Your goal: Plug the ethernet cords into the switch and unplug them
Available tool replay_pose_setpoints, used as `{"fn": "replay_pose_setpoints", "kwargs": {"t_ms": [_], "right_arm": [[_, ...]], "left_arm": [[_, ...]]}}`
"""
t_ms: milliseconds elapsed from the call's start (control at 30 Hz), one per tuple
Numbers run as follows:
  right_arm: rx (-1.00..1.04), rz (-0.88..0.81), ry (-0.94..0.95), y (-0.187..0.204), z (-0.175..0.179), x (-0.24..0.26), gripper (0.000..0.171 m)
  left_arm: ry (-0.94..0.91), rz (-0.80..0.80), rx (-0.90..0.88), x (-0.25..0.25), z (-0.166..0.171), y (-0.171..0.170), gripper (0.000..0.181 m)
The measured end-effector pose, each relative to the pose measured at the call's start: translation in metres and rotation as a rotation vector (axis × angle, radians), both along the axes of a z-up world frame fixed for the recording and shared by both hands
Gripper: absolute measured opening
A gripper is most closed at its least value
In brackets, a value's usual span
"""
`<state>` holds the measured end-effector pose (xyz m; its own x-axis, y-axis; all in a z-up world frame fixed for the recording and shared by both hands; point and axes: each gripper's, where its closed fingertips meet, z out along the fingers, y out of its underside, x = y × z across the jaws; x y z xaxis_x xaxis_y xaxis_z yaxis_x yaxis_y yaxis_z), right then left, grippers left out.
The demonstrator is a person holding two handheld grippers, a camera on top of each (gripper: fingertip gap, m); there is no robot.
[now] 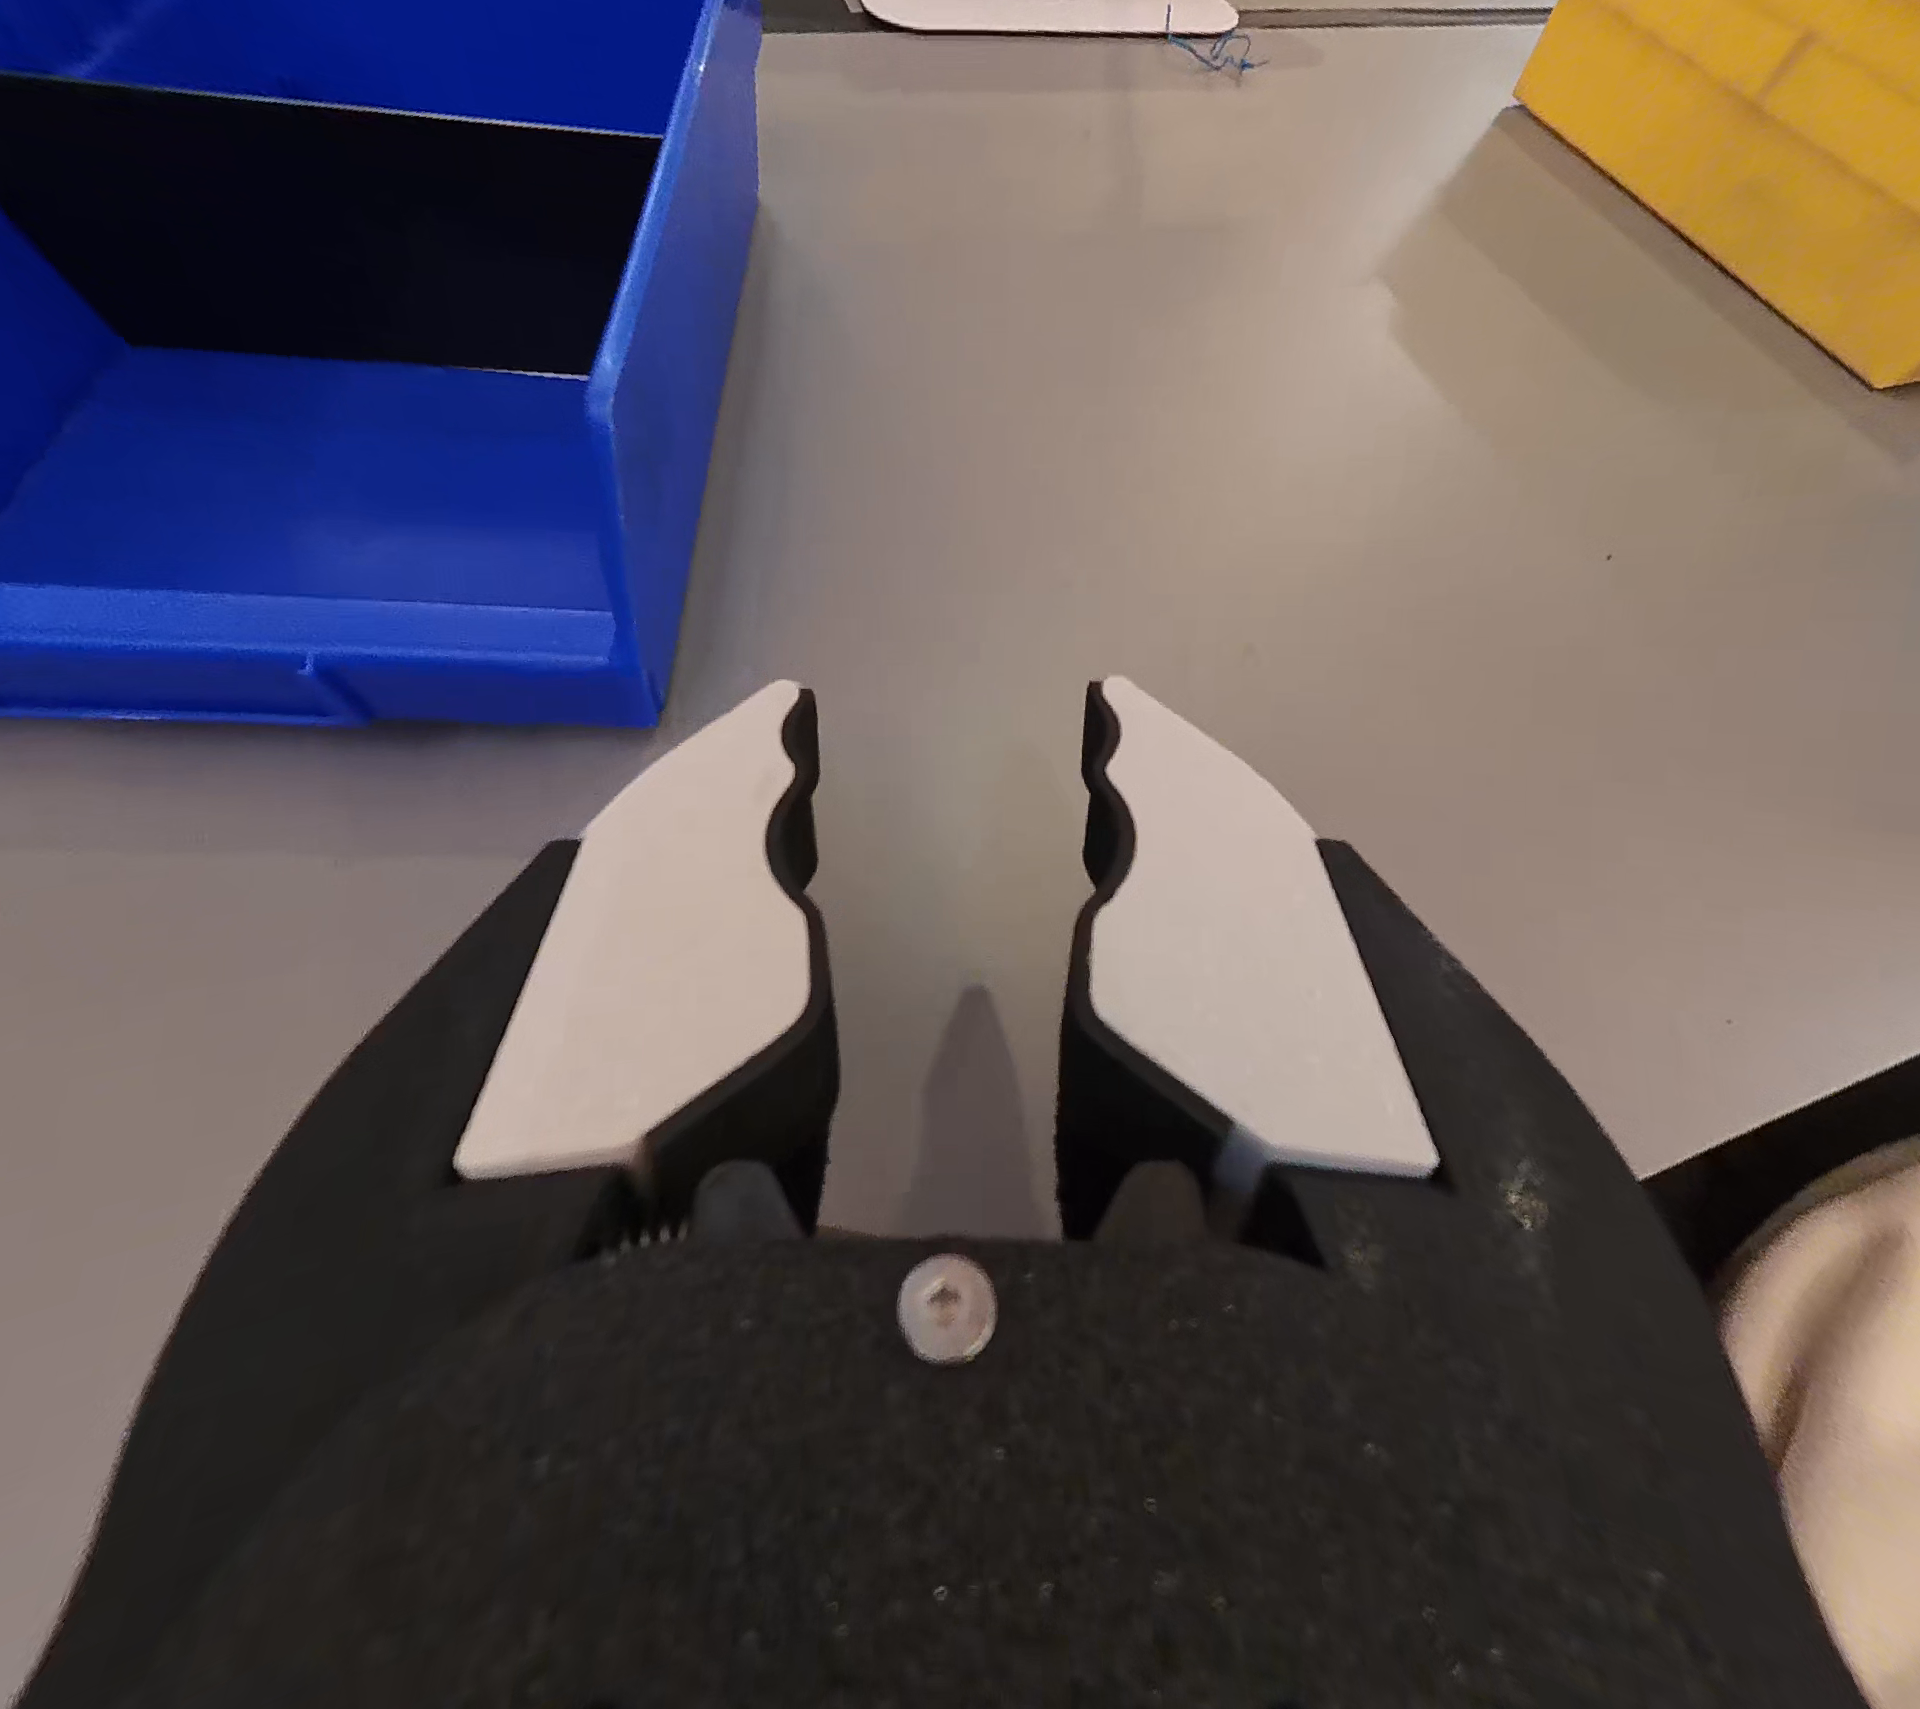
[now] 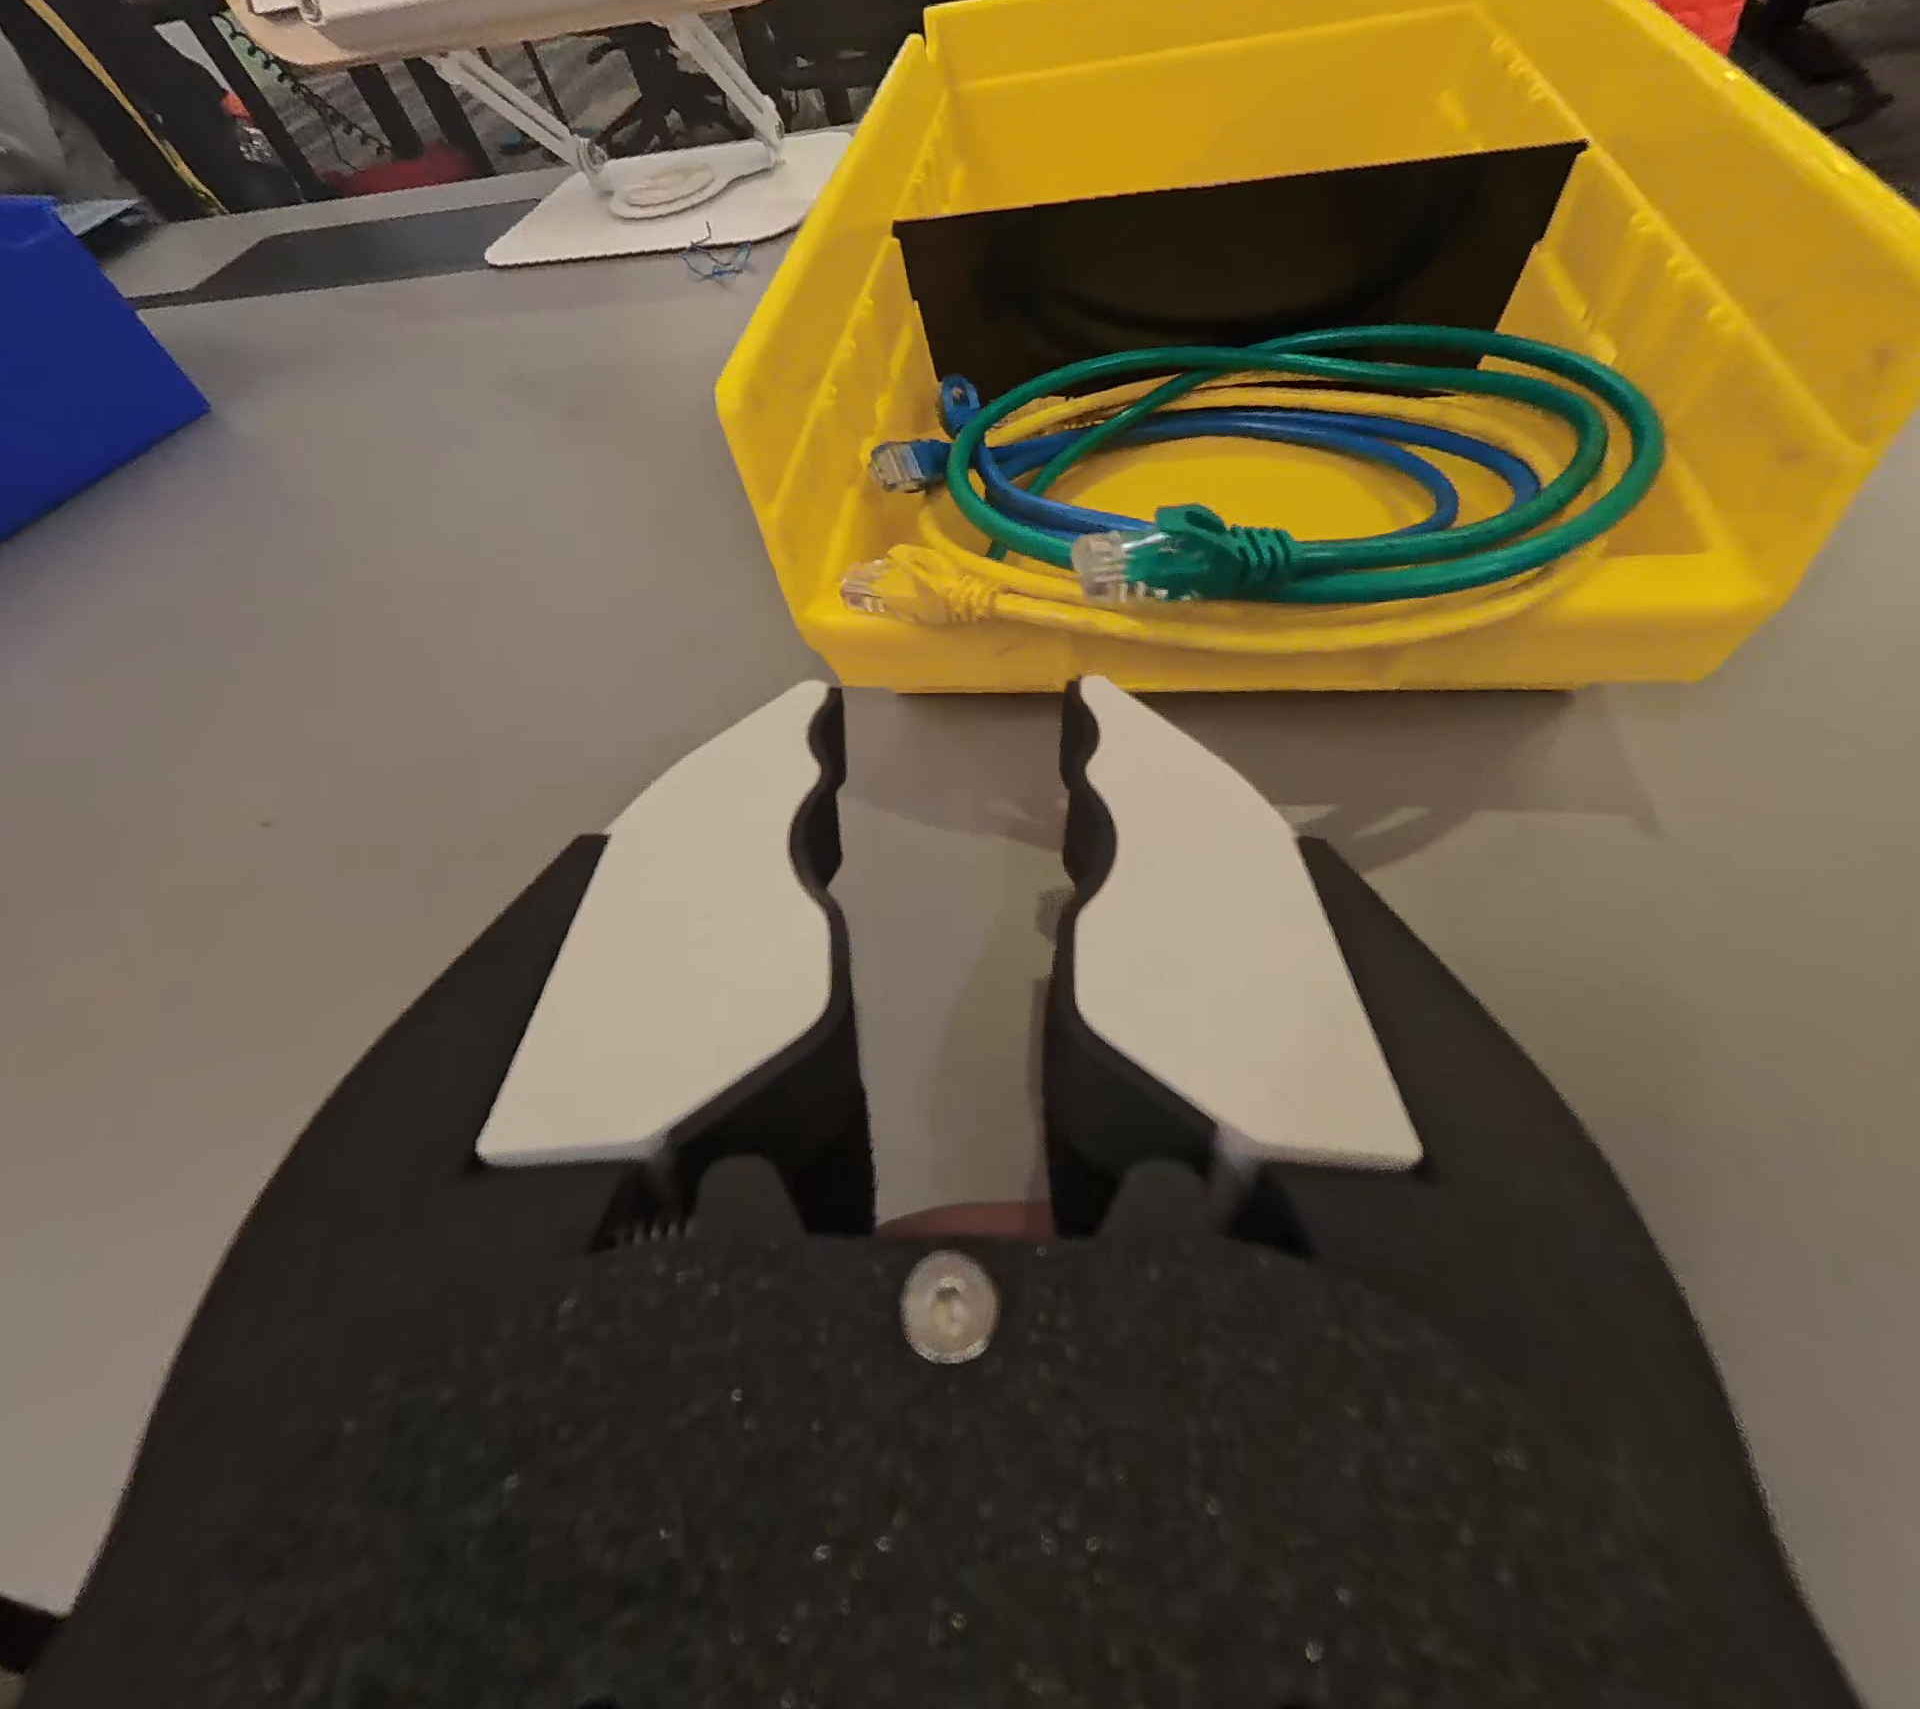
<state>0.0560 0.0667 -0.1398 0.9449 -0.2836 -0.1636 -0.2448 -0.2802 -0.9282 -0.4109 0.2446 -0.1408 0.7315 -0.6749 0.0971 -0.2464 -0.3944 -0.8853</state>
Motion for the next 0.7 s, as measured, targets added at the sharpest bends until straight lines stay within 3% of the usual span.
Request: {"fn": "replay_pose_setpoints", "kwargs": {"t_ms": [500, 600, 700], "right_arm": [[-0.045, -0.032, -0.078, 0.01, -0.006, 0.014, 0.042], [-0.079, 0.06, -0.006, 0.018, -0.011, -0.009, 0.041], [-0.029, 0.159, 0.08, 0.042, -0.007, -0.044, 0.052]], "left_arm": [[0.05, -0.012, -0.031, 0.009, -0.013, 0.002, 0.05], [0.055, -0.017, -0.038, 0.009, -0.015, 0.0, 0.05], [0.065, -0.021, -0.032, 0.008, -0.015, -0.003, 0.05]]}}
